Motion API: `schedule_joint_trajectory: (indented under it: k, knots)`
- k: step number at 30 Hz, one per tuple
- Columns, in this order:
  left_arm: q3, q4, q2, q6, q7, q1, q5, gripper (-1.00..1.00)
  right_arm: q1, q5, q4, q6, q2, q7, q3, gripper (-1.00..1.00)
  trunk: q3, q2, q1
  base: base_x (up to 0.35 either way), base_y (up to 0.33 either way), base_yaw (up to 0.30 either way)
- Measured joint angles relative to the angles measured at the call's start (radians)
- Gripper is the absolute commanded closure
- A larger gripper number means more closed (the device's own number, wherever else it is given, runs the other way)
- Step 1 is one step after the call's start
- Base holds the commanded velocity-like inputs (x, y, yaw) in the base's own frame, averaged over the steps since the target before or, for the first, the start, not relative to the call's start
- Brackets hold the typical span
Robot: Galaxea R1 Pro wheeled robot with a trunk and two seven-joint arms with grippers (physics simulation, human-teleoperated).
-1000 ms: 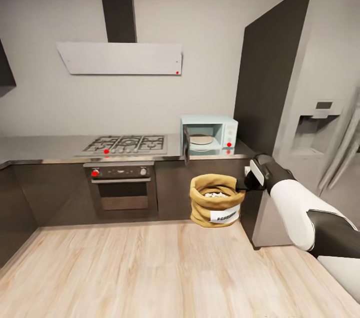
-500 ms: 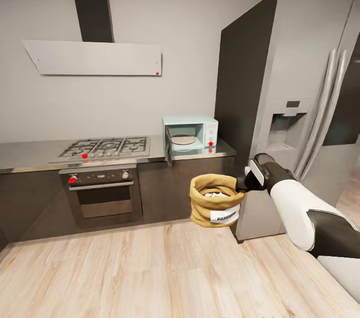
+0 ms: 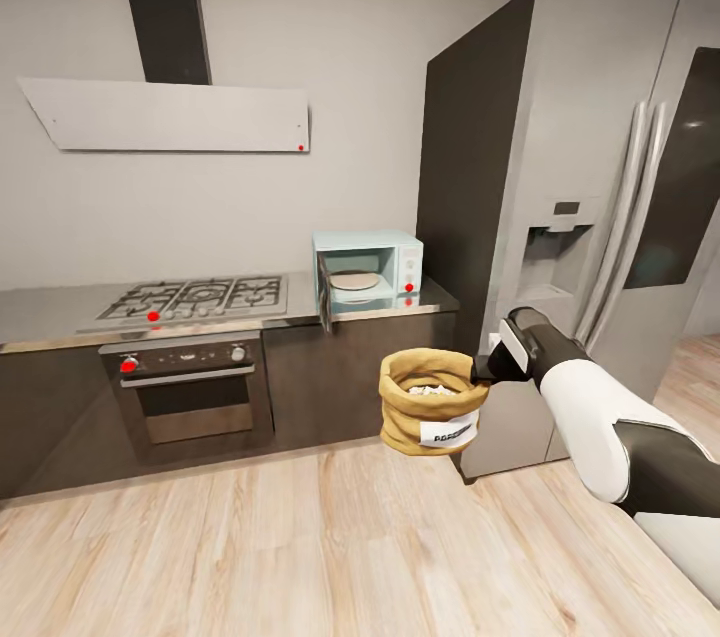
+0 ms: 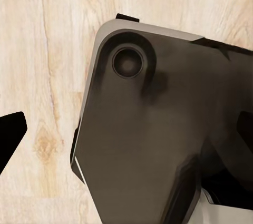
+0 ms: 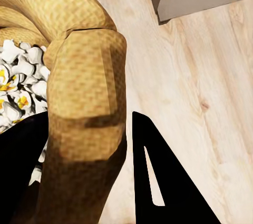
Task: In the kitchen, take the popcorn bag from the countertop, put it into the microwave, and heat it until the popcorn is cooked so the cooked popcorn ends up inside the bag.
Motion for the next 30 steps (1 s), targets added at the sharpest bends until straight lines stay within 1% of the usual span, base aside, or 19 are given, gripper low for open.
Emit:
schedule_joint_trajectory:
  k: [27, 30]
  knots:
    - [0.0, -0.001, -0.001, 0.0, 0.0, 0.0, 0.0, -1.0, 0.0, 0.006, -0.015, 0.0, 0.0, -0.002, 0.003, 1.0, 0.0, 0.0, 0.0, 0.0, 0.0, 0.0]
    - [-0.001, -0.001, 0.0, 0.003, 0.0, 0.0, 0.003, -1.0, 0.0, 0.005, -0.015, 0.0, 0.0, -0.002, 0.003, 1.0, 0.0, 0.0, -0.001, 0.255, 0.0, 0.0]
